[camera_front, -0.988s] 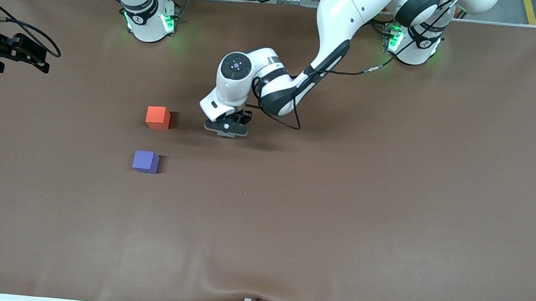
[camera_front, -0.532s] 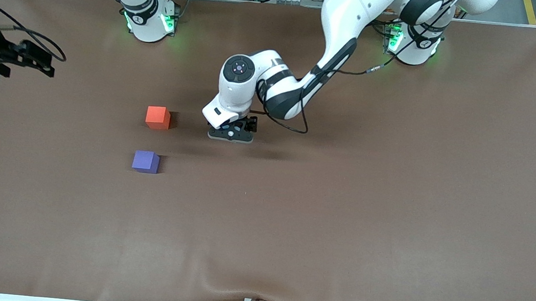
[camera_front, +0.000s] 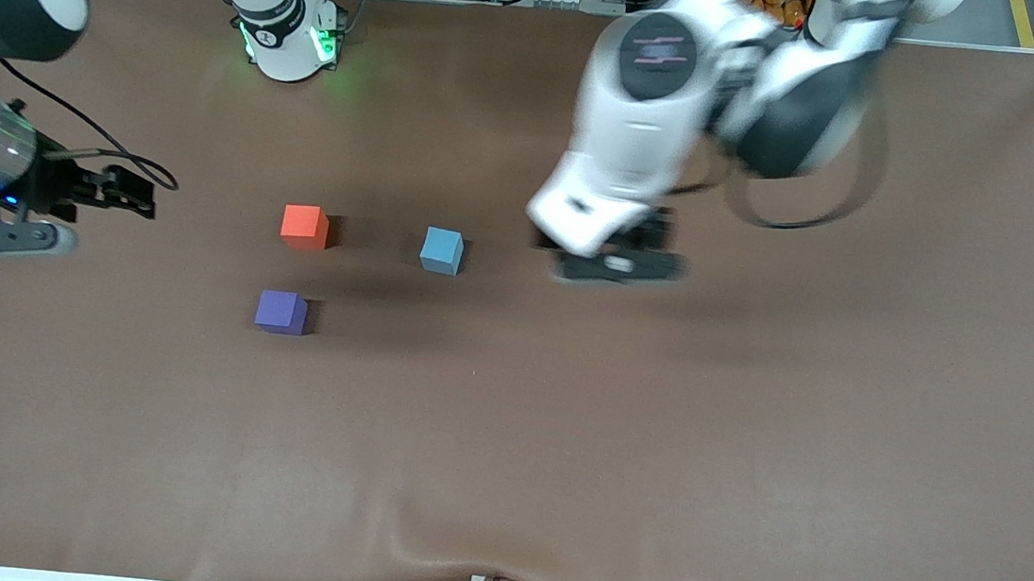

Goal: Place blue block between orange and purple blocks

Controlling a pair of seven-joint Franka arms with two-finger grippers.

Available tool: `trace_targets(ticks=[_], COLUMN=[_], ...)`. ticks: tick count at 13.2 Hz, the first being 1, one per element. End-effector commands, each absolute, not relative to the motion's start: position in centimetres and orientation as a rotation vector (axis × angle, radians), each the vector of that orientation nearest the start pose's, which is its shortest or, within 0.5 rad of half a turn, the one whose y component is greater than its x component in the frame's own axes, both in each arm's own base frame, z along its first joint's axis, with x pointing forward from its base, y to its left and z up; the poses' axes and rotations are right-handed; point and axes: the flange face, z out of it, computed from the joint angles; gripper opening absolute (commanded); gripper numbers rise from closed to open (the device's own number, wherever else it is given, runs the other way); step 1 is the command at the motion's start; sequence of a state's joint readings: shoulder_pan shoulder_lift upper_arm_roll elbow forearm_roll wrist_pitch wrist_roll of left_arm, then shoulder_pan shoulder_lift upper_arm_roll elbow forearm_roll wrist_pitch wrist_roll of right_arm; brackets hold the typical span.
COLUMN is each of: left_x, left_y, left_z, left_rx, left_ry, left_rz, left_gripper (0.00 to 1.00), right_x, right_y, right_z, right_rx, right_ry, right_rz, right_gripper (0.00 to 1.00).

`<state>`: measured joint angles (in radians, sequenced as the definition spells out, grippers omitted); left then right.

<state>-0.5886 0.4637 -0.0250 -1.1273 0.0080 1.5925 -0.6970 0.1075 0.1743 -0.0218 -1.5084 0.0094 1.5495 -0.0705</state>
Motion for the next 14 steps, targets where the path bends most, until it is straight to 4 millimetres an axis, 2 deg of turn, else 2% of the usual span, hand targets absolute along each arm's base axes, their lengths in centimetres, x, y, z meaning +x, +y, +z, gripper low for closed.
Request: trace_targets(ticks=[1,3,4,5,7,8,9,10,11,12,14], left_x=[58.5,59.1,59.5,59.7,59.3,58.8,58.2,57.5,57.0,56.6,55.5], left_y=[-30.2,-25.6,-23.1,-20.8,-17.5,-16.6,-15.1,-13.9,-12.2,-11.4,-9.7], left_z=[57.1,58.2,59.0,59.5,59.6,59.4,59.6,59.5,59.2,58.8,57.6], left_rx=[-3.115,-3.085,-3.084,-3.083,-3.051,-3.024,-3.019,-3.027,-3.039,-3.046,-3.050], left_ry=[-0.136,-0.074,-0.115,-0.169,-0.230,-0.236,-0.263,-0.274,-0.238,-0.187,-0.195], left_rz=[0.083,0.134,0.119,0.115,0.116,0.092,0.063,0.021,-0.018,-0.042,-0.090], left_gripper=[1.00,1.00,1.00,1.00,1.00,1.00,1.00,1.00,1.00,1.00,1.00], right_x=[60.8,61.2,61.3,61.2,60.7,60.2,59.1,58.0,56.8,55.6,54.0], right_y=[7.8,9.3,10.6,13.0,18.6,20.6,23.6,25.5,28.1,30.5,33.5], right_z=[53.8,51.9,51.4,50.7,48.0,46.1,43.9,41.5,40.1,39.0,34.5], right_rx=[-3.078,-2.984,-2.960,-2.964,-2.995,-3.002,-3.013,-3.020,-3.025,-3.027,-3.046], right_ry=[-0.232,-0.085,-0.010,0.031,0.154,0.215,0.216,0.197,0.147,0.140,0.167], right_rz=[0.218,0.271,0.294,0.308,0.344,0.361,0.351,0.338,0.304,0.274,0.262], right_gripper=[1.00,1.00,1.00,1.00,1.00,1.00,1.00,1.00,1.00,1.00,1.00])
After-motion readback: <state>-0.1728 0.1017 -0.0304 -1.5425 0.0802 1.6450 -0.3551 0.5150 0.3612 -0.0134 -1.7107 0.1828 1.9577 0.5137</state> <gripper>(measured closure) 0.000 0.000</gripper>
